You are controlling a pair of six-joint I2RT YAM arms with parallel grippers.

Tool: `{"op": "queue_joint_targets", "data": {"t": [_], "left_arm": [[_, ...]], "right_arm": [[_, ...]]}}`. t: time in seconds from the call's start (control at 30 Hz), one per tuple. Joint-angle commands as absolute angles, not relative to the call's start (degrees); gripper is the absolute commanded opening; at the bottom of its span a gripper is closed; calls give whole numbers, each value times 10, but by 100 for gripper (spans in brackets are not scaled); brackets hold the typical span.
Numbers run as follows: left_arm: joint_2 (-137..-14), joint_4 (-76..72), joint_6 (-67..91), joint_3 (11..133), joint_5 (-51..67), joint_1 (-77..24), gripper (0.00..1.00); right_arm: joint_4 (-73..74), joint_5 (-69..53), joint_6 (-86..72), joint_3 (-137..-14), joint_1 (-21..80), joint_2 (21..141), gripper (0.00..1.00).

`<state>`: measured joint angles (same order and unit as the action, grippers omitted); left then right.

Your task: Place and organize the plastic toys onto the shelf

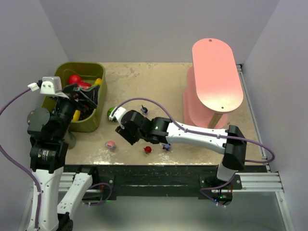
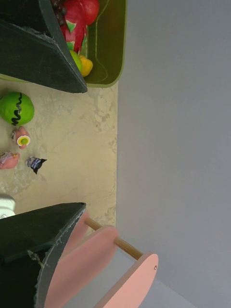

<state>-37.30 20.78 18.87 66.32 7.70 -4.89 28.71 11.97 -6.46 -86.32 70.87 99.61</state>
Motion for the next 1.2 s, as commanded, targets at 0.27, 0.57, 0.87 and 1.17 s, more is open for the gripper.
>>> {"op": "queue_joint_targets", "data": {"t": [0.27,0.57,0.87,1.17], "left_arm": [[-366,191,191,639,83,-46,100],[-370,172,200,606,98,-46,100],[-383,160,196,561,106,-46,100],[-392,160,191,553,105,-46,100]], "right_arm": [[554,374,-183,-1079,705,947,0],[676,417,-185,-1224,634,913,0],[699,438,-171,-1277,571,886,0],[671,416,-160,-1252,555,897,0]]}}
